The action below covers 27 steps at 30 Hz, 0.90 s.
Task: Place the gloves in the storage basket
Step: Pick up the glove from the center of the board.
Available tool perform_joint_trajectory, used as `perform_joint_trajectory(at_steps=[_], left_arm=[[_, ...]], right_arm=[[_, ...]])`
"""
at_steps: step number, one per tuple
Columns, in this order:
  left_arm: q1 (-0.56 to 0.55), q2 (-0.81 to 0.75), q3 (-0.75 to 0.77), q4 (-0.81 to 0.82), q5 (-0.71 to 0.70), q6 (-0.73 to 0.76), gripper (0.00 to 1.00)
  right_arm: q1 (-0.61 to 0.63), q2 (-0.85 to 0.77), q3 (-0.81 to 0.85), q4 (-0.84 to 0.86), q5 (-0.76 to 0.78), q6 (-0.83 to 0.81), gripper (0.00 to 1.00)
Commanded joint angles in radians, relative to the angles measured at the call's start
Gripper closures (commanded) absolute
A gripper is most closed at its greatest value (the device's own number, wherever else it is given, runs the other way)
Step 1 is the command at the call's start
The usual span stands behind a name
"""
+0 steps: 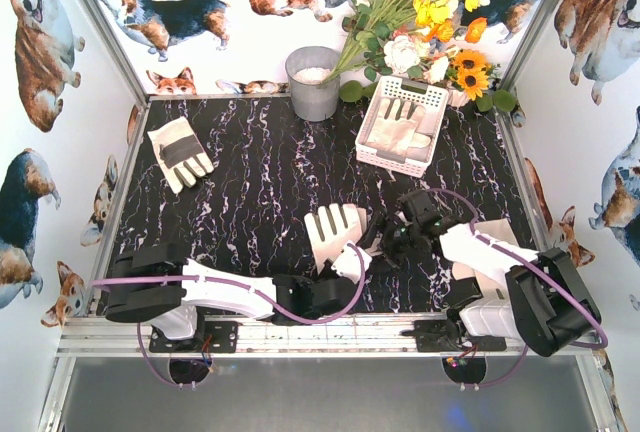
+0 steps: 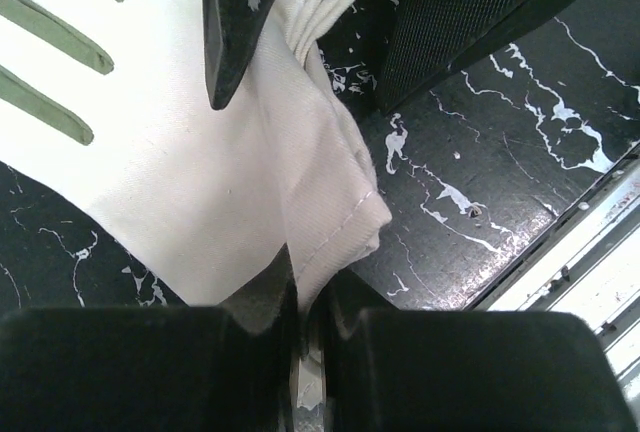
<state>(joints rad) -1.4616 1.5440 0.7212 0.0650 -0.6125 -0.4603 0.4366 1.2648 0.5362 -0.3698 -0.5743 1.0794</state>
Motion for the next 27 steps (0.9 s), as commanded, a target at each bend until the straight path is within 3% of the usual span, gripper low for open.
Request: perform_joint_trajectory(at_steps=[1,11,15,27], left_arm=[[0.005,-0.031,-0.001,0.041,0.014,-0.015,1.0],[0.006,-0.047,-0.019,0.051,0.051,-0.006,1.0],[0.005,-0.053,-0.022,0.049,0.055,-0.005,1.0],[0.014,-0.047,-0.003,0.021,0.074,-0.014,1.0]], right_arm=[[-0.002,-0.034,-0.047,0.172,0.024,0.076,0.23],[-0.002,0.005,-0.072,0.297,0.023,0.051,0.23],[-0.002,0.021,-0.08,0.321,0.013,0.045,0.29],[-0.002,0.003,-0.067,0.253,-0.039,-0.047,0.78]])
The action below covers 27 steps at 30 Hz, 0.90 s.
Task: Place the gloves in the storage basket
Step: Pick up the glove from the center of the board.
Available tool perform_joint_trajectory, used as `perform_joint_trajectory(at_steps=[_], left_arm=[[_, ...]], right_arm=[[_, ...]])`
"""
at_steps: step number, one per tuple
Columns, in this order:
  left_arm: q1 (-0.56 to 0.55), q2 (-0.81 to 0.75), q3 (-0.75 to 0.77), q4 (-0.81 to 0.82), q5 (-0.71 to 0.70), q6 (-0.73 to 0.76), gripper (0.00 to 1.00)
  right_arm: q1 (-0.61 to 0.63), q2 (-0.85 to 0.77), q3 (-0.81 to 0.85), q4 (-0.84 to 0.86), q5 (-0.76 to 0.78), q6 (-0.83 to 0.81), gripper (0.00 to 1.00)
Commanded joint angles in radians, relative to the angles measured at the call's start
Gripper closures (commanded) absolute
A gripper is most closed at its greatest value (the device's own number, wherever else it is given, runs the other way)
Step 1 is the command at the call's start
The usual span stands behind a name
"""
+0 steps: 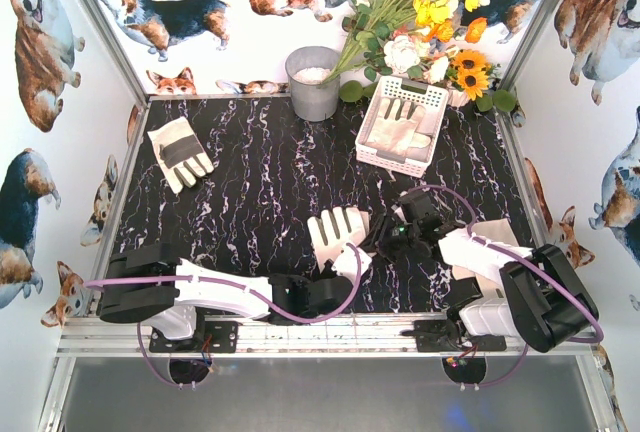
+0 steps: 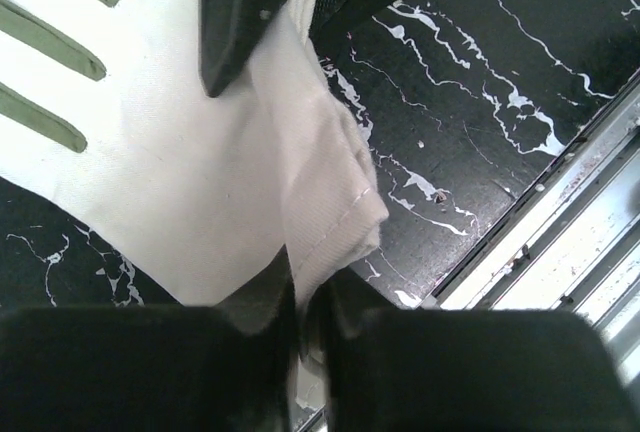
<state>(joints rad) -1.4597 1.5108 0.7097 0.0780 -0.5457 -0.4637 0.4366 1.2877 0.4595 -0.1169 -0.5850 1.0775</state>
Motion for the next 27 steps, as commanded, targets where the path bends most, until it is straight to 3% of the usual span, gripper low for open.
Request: perform_joint_trajectory(at_steps=[1,4,6,8,19,24,27], left_arm=[[0.018,-0.016,0.012,0.002,0.014,-0.014,0.89],[0.048,-0.046,0.021,-0.012,0.053,-0.036,0.45],[0.08,-0.086,0.016,-0.018,0.077,-0.061,0.3],[0.13,-0.135,-0.002,-0.011,0.122,-0.091,0.22],[0.501,-0.33,-0.146,0.169,0.462,-0.334,0.0],[0.591,-0.313,-0.154,0.31,0.632,-0.385,0.0],[0.632,-0.302,-0.154,0.336,0.652,-0.404,0.0]], right_arm=[[-0.002,-0.024,0.01,-0.002,-0.029,-0.047,0.84],[-0.005,-0.044,0.017,-0.01,-0.013,-0.063,0.99],[-0.008,-0.062,0.033,-0.03,0.007,-0.09,1.0],[-0.016,-0.084,0.052,-0.06,0.027,-0.134,1.0],[-0.056,-0.186,0.196,-0.292,0.093,-0.443,1.0],[-0.058,-0.209,0.231,-0.278,0.058,-0.454,1.0],[-0.058,-0.219,0.253,-0.246,0.005,-0.465,1.0]])
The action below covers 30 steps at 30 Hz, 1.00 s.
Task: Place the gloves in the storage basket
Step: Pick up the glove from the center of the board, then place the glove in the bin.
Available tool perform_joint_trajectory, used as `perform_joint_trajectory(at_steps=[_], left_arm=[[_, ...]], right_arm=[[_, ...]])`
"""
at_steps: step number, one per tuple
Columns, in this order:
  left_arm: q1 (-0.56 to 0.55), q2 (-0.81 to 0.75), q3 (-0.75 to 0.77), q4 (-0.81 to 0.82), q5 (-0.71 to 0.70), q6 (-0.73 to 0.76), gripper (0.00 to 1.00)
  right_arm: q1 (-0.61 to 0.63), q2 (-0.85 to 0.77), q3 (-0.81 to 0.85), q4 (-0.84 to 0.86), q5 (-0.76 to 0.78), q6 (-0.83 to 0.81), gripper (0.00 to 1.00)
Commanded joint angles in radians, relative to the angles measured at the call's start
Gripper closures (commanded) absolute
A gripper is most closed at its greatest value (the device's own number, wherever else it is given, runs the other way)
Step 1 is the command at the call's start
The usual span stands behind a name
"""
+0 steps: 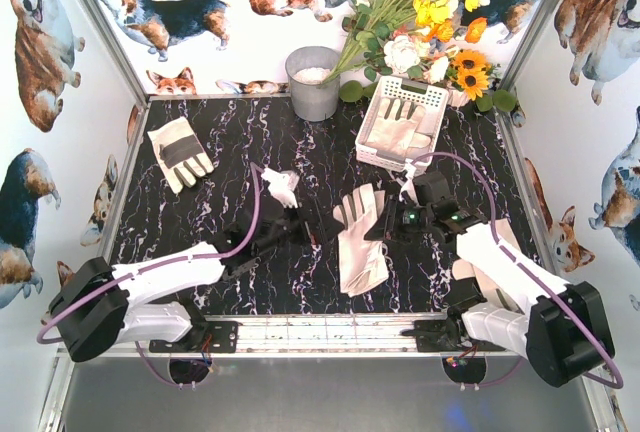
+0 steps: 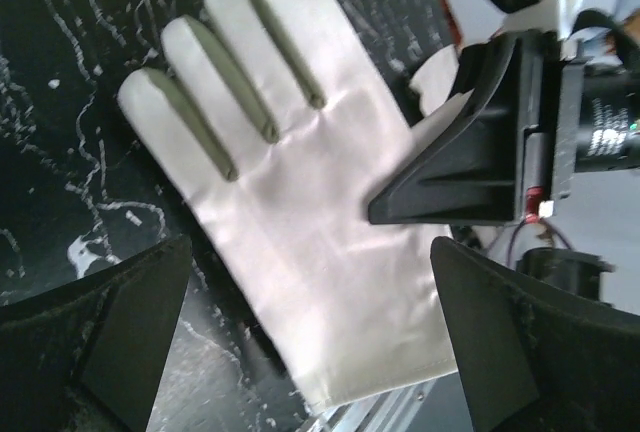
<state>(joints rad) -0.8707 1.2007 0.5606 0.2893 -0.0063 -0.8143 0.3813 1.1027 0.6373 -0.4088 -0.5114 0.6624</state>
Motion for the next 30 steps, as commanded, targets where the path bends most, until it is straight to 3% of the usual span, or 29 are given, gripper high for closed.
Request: perform_joint_trajectory(at_steps=[1,7,18,23,30], left_arm=[[0.063,0.011,-0.012,0.145,0.124,-0.064,0.0],[0.169,0.031,-0.017,0.265,0.226,-0.108,0.0],[0.219,0.002,0.076,0.355,0.467,-0.118,0.0],[0.219,0.005,0.074,0.53,0.566,-0.192,0.01],[0.221,-0.073,0.052,0.423,0.441,-0.1,0.47]], right_arm=[[-0.003,-0.04,0.087,0.052,-0.084,-0.056,1.0],[-0.005,-0.117,0.172,0.113,-0.13,-0.067,1.0],[-0.009,-0.219,0.255,0.303,-0.224,0.031,1.0],[-0.009,-0.219,0.269,0.391,-0.277,0.097,1.0],[-0.009,-0.223,0.27,0.284,-0.131,0.018,1.0]])
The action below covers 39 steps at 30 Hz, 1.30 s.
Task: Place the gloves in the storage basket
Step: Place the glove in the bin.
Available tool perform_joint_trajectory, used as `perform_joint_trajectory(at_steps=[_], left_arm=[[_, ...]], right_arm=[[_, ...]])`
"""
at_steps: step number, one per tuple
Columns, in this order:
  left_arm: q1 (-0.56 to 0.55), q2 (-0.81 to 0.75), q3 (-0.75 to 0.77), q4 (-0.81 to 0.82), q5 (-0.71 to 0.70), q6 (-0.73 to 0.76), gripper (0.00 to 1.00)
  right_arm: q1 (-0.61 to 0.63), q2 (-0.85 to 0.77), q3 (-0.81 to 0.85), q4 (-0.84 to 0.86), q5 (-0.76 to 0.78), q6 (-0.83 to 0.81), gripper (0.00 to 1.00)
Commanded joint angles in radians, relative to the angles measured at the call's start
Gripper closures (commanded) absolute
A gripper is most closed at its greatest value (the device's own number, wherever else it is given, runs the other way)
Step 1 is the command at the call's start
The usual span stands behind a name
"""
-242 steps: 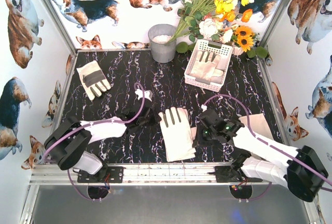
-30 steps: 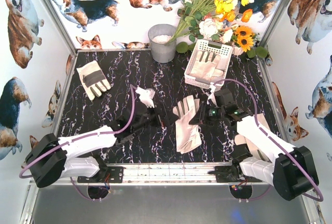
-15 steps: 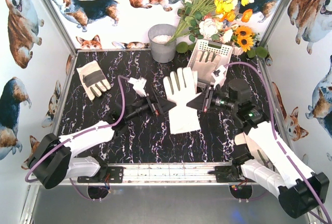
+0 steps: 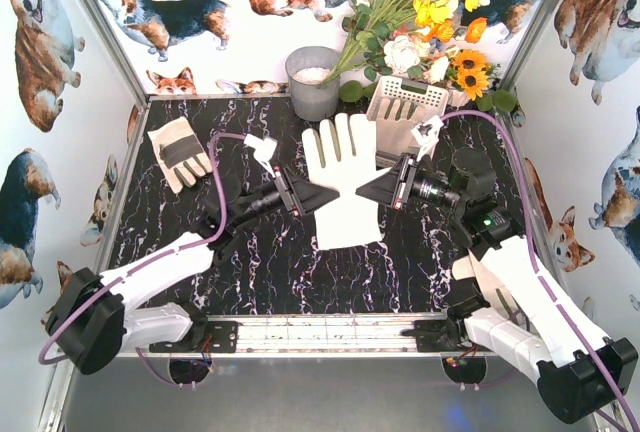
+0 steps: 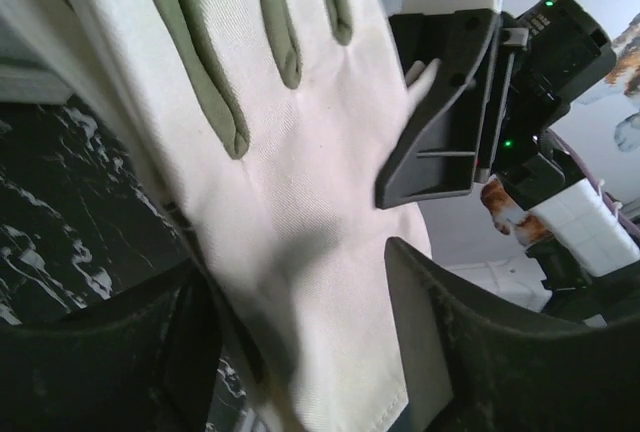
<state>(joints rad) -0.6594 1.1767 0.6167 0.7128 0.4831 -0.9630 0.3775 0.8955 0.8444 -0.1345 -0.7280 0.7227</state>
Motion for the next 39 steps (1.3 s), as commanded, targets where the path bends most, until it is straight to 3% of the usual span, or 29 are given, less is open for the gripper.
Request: perform_joint_trajectory(at_steps=[1,5,9,17,23,30,39], left_arm=[[0.01,-0.056,-0.004,-0.014,-0.07,0.058,0.55],[0.009,-0.047,0.035,-0.088,-0.115,0.102,0.84],[0.007,0.023,0.165,-0.261,-0.184,0.201,1.0],[0.006,0.361,0.475,-0.438,-0.3,0.373,1.0],[0.006,0.641,0.746,-0.587,-0.328,0.471,1.0],[0.006,0.903,1.029,-0.685,-0.315,0.539,1.0],[0.024,1.111,1.272,-0.624,-0.248,0.562,1.0]], right_arm=[[-0.006,-0.012,0.064,-0.006,0.109,-0.051,1.0],[-0.008,0.013,0.079,-0.085,0.218,-0.086,1.0],[-0.015,0.05,0.096,-0.144,0.352,-0.11,1.0],[-0.023,0.183,0.151,-0.238,0.716,-0.189,1.0],[-0.045,0.295,0.173,-0.237,0.878,-0.226,1.0],[-0.17,0.441,0.198,-0.196,0.769,-0.145,1.0],[-0.225,0.572,0.243,-0.067,0.77,-0.123,1.0]])
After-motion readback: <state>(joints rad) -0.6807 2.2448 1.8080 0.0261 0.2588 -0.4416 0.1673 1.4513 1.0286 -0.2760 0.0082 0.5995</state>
